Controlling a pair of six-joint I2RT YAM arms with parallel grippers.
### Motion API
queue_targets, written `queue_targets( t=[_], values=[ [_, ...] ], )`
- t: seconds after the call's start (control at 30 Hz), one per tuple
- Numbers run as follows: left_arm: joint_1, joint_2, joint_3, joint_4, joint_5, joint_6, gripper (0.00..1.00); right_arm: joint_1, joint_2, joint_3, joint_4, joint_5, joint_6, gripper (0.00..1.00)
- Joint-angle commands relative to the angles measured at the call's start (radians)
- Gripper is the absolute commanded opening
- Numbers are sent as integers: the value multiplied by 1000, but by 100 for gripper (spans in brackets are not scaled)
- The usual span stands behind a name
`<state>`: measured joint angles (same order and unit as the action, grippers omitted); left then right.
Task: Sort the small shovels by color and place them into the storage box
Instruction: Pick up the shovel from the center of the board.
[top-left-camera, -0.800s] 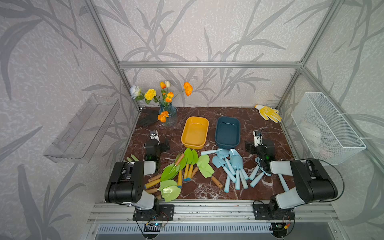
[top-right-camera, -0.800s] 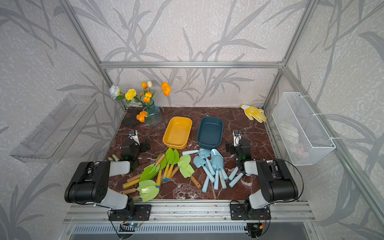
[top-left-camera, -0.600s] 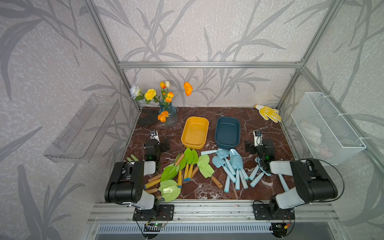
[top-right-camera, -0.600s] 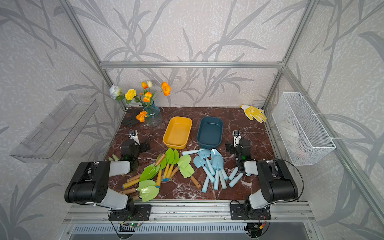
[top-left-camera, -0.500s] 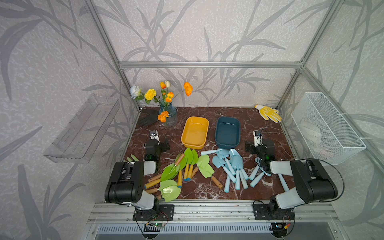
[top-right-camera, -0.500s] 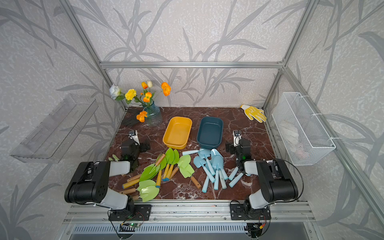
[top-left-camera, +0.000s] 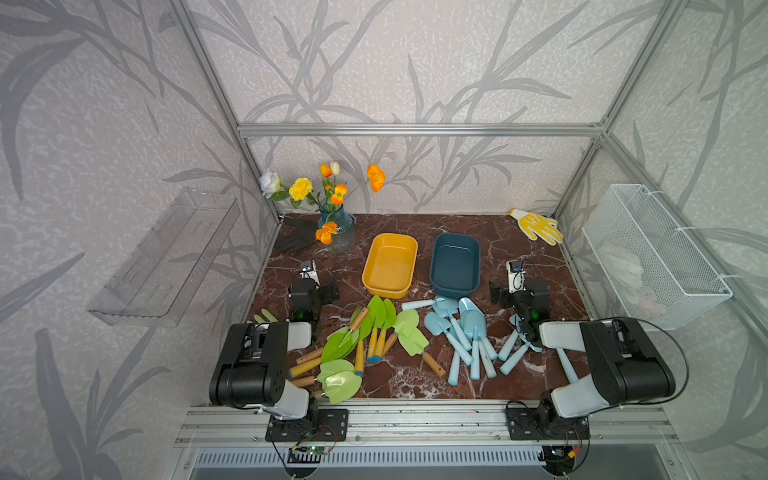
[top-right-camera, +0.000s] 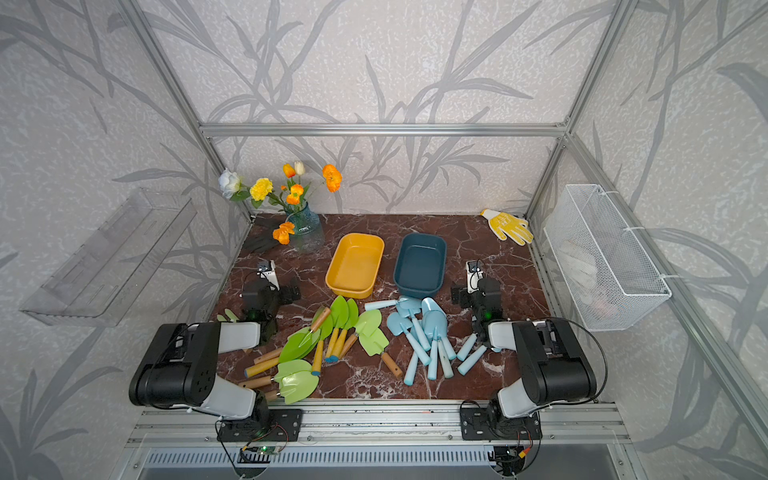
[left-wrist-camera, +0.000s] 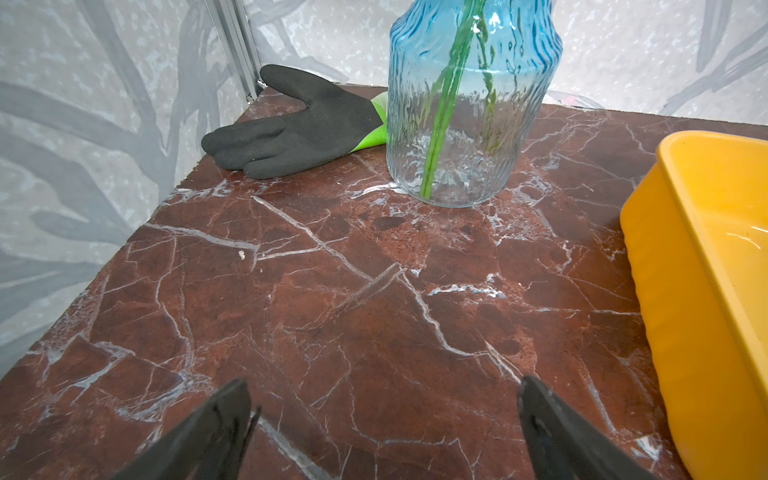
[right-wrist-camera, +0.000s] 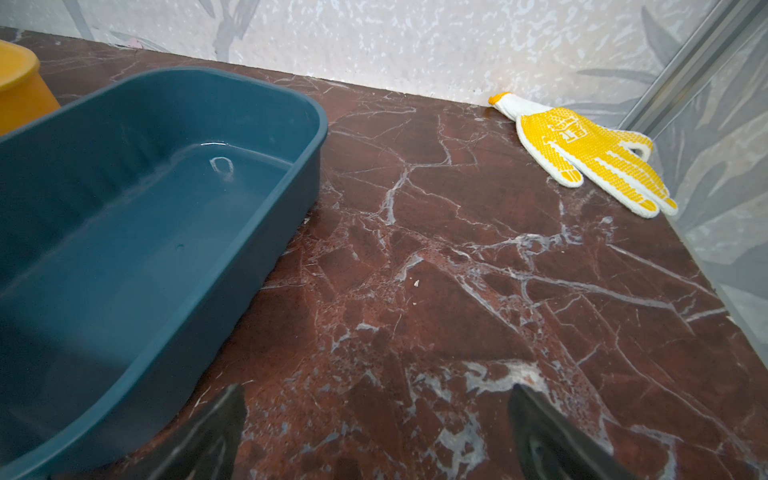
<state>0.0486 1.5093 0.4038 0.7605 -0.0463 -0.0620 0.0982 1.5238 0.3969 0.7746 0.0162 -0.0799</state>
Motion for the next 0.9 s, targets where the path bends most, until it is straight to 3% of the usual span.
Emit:
queue_targets(
  t=[0.0, 0.33, 0.4, 0.47, 0.53, 0.67, 0.87],
  values=[
    [2, 9, 14, 19, 10, 12, 100, 3, 9, 25, 20, -15, -7, 99],
    [3, 5, 17, 51, -3, 11, 100, 3, 2, 27, 13, -15, -8, 99],
    [2, -71, 120, -217, 4, 16, 100, 3, -12, 39, 16, 38, 19, 99],
    [0, -153, 225, -465, -21, -25, 100, 3, -76, 119, -194, 91, 40, 99],
    [-5, -217, 261, -576, -41, -89, 100, 4, -147, 219, -440, 107, 72, 97],
    [-51, -325, 216, -685, -114, -266, 100, 9, -263, 304, -725, 93, 184, 78],
    [-295, -512, 94, -783, -356, -459, 100, 111, -502, 316, -1000, 170, 326, 76]
  ],
)
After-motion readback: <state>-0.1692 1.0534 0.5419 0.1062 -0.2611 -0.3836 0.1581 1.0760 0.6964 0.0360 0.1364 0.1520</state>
